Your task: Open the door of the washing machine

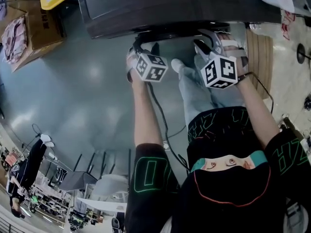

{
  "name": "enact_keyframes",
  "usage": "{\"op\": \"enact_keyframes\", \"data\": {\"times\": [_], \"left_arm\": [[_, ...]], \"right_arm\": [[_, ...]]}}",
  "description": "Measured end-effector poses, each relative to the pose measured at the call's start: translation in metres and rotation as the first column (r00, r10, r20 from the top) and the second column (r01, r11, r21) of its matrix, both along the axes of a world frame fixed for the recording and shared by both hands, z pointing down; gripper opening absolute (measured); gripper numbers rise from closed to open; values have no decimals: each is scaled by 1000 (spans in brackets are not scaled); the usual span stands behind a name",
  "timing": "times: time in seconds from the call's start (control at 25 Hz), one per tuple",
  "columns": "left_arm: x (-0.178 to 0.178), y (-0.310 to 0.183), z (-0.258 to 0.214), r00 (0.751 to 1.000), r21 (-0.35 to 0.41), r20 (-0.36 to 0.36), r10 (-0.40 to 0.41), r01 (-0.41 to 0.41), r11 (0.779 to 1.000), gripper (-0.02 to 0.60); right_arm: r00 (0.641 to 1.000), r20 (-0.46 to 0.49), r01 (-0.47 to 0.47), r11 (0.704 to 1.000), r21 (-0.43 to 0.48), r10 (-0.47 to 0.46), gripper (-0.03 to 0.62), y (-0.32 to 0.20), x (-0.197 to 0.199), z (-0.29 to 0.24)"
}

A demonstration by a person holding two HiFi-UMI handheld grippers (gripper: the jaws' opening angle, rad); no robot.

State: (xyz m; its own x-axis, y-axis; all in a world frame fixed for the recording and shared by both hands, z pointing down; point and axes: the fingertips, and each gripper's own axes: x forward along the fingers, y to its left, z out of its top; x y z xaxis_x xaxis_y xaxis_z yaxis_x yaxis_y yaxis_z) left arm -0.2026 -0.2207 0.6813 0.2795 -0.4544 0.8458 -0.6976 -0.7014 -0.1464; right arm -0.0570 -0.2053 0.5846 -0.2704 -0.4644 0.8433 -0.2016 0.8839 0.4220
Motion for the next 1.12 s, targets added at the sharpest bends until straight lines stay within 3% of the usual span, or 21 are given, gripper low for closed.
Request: {"op": "enact_keyframes", "data": {"times": [0.28,0.76,0.96,1.12], "left_arm": [[-1,0,5,998,-13,-30,-56,55,998,235],[-8,2,2,993,-18,-13,-113,113,993,235],[-4,14,5,990,-42,-19,-137,137,990,233],[-3,39,7,985,-47,-34,-169,167,985,233]], "right_arm": [[995,-102,15,1000,-13,-16,183,-4,6,19],[997,-68,38,999,-14,-39,137,-4,-2,17],[999,-32,21,993,-118,-25,150,0,2,20],[997,-30,61,991,-119,-65,153,15,2,20]]}}
